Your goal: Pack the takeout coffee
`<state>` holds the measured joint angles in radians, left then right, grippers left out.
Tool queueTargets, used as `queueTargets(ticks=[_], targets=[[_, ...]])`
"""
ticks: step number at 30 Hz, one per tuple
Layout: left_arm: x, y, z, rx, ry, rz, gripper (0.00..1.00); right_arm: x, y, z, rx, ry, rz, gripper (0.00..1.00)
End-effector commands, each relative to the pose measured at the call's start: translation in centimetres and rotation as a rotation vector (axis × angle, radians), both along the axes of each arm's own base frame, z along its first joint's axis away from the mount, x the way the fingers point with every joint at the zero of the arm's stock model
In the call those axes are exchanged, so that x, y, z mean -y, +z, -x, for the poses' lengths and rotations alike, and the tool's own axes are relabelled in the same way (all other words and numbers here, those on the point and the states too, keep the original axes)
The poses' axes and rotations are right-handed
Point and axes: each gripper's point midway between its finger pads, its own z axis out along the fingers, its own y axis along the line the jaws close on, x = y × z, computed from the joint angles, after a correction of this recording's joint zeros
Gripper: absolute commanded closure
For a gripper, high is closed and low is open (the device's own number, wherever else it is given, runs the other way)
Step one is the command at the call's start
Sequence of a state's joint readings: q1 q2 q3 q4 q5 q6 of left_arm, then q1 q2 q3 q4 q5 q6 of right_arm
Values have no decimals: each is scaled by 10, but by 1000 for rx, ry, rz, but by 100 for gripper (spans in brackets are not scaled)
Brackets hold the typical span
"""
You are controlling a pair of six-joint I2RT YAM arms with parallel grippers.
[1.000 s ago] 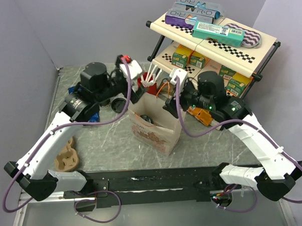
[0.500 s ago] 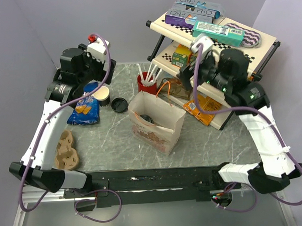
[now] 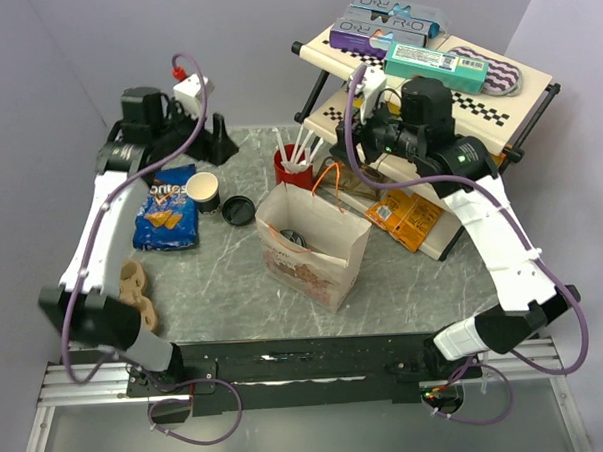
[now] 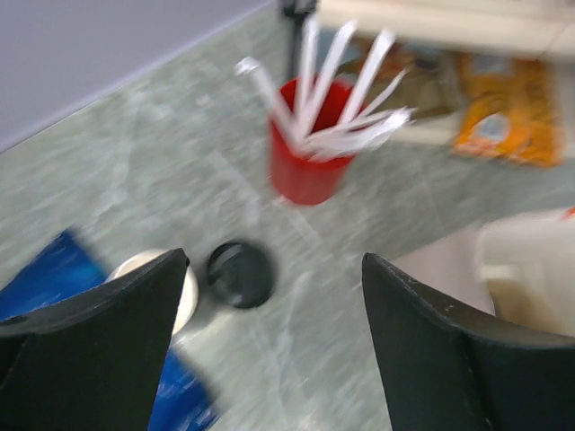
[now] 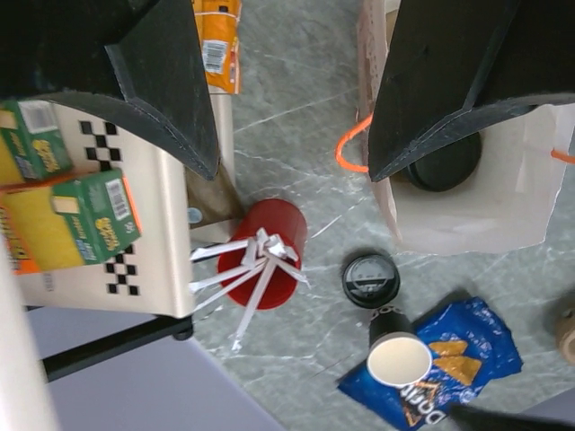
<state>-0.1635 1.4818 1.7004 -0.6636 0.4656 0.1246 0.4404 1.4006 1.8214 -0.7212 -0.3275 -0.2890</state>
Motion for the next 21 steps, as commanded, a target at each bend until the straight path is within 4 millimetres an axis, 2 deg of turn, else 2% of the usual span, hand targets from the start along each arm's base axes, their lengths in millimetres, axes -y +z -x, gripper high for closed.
queueTargets(ticks=[1,4,5,6,7,8,9,10,13,16,21], targets=[[44,12,-45,-49,-81,266,18,-8,23,5,21,49,-57,27],[64,4,-79,-64,-67,307,20,-6,19,9,8,47,-38,27],[74,-16,-94,-107,-55,306,19,-4,19,9,2,43,-34,28],[78,-6,-104,-82,-51,320,19,-2,17,9,-6,29,-27,28],[80,-10,-112,-89,-41,323,19,-1,17,11,-11,26,-23,28],[88,-32,-125,-134,-27,317,19,0,17,12,-16,22,-23,28],[87,-24,-134,-106,-11,318,19,3,16,12,-19,9,-19,28],[90,-27,-139,-107,-11,321,19,3,15,14,-26,5,-16,28],[95,-58,-157,-164,4,332,19,12,13,16,-30,-26,-5,28],[103,-74,-166,-192,-10,355,23,17,9,19,-32,-41,11,28],[112,-88,-173,-202,-45,356,32,22,3,21,-34,-51,41,28]])
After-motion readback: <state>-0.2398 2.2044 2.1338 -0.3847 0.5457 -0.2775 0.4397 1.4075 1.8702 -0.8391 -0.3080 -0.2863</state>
